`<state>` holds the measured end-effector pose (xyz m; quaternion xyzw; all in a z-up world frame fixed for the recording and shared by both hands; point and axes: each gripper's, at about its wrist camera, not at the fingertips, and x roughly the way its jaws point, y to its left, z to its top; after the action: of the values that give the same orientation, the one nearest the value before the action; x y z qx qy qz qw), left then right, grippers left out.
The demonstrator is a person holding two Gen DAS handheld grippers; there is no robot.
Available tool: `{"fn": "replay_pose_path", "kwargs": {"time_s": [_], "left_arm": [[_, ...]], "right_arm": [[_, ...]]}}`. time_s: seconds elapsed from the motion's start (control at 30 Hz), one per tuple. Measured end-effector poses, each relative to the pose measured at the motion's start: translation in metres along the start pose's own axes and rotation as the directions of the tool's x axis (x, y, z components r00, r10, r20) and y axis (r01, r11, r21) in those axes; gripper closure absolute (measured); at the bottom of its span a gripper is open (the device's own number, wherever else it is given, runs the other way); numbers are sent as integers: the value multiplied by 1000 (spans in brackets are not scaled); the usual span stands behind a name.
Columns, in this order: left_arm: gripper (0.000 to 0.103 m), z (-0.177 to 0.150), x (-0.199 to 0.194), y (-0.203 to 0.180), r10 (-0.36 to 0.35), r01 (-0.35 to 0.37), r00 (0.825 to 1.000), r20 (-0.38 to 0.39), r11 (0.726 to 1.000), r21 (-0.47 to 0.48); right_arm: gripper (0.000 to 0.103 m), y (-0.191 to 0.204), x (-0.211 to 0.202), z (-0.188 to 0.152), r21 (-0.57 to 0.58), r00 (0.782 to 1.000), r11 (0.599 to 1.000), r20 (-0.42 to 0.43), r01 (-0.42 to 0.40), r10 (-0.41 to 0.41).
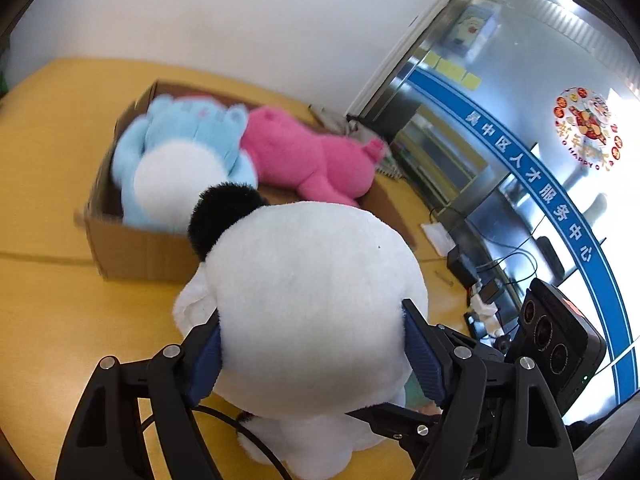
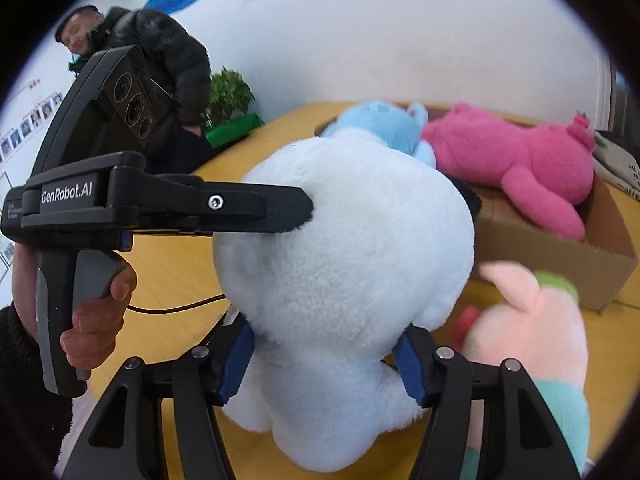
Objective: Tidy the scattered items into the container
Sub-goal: 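Lift the white panda with both grippers and lower it beside the blue plush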
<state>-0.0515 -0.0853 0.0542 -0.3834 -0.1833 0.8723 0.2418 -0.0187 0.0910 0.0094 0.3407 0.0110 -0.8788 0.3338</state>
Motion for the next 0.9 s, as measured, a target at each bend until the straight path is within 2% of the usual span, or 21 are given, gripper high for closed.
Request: {"fn": "replay_pose_path", "kwargs": {"time_s": [0.17,0.23,0.33,0.47,0.53,0.6,0.7,0.77,0.83,0.9], "left_arm": [[21,65,7,-37,2,-9,998,57,992,125],[20,95,21,-47,10,-21,998,66,986,167],[20,132,56,-47,34,-42,998,47,982,181],[19,155,115,-16,76,-70,997,-34,987,143],[19,148,146,4,102,-91,990,-95,990,112],[18,139,162,20,103,-94,988,-114,992,89],[16,135,164,31,73,-67,990,-119,996,60],[14,131,170,30,98,-86,983,-154,993,79],[11,118,186,21,161,-129,963,-216,980,152],[7,109,190,16,191,-152,961,-201,969,195]], "right_arm": [[40,-18,-27,47,-11,991,1000,131,23,-21],[40,-34,-28,70,-10,986,999,164,39,-37],[40,-69,-16,103,15,983,999,179,37,-39],[39,-113,29,124,46,992,998,115,40,-45],[39,-131,54,119,79,998,996,47,33,-37],[39,-143,76,111,120,1000,993,-26,19,-16],[37,-149,89,103,153,997,988,-71,15,-4],[36,-148,91,103,151,994,988,-107,20,-4],[37,-149,105,97,159,982,986,-189,42,-11],[37,-155,127,87,168,964,984,-264,59,-12]]}}
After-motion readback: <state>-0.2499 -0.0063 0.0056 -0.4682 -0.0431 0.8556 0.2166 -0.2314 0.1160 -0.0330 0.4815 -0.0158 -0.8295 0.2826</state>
